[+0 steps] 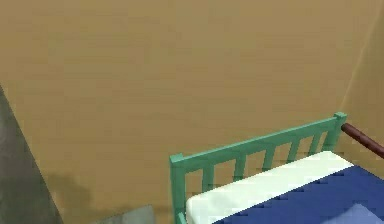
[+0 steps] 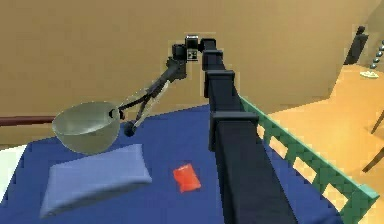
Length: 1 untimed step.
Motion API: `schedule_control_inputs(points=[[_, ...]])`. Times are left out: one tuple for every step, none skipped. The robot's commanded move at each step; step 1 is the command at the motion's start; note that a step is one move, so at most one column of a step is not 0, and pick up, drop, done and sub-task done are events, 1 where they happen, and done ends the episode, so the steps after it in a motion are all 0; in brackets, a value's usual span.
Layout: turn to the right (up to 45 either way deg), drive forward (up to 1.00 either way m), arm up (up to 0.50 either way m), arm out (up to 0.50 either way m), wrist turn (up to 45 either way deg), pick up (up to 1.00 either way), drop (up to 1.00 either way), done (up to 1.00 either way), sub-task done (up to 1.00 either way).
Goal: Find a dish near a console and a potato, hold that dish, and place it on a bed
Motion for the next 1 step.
schedule_control_inputs(points=[[0.0,0.00,0.00,0.00,45.0,0.00,0.00,0.00,0.00]])
